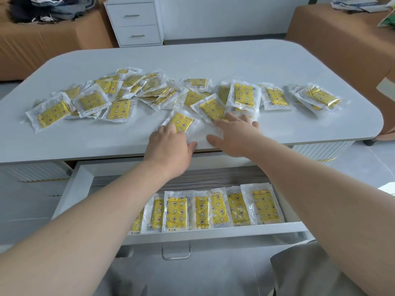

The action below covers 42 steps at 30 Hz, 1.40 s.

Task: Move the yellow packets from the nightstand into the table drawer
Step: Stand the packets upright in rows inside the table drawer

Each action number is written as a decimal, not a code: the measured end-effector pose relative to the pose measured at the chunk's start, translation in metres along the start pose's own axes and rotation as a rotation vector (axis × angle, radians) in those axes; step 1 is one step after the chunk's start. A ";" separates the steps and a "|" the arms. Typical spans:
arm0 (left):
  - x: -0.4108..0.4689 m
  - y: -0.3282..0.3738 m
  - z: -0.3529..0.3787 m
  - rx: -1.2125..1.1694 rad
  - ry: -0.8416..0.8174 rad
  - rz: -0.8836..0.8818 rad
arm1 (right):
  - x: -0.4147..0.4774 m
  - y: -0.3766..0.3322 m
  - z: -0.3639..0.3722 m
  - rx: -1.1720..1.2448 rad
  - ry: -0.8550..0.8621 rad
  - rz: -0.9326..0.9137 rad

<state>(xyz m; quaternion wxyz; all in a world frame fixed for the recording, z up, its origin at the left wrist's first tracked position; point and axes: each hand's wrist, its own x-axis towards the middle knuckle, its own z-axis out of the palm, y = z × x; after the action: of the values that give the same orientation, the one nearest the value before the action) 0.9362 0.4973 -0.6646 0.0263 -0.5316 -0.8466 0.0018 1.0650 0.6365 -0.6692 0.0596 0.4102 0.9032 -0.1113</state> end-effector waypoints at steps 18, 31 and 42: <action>-0.008 -0.023 0.004 0.053 0.052 -0.038 | -0.028 -0.017 0.008 0.247 0.289 -0.101; -0.003 -0.032 -0.003 -0.377 -0.015 -0.154 | -0.017 -0.020 0.004 0.657 0.144 0.007; -0.008 -0.018 -0.010 -0.499 0.068 -0.139 | -0.033 -0.003 -0.005 0.778 0.249 0.076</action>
<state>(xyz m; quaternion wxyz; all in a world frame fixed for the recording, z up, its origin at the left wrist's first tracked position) 0.9241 0.4818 -0.6548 -0.0771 -0.4620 -0.8538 -0.2271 1.0843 0.6111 -0.6574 -0.2057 0.4455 0.7784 -0.3916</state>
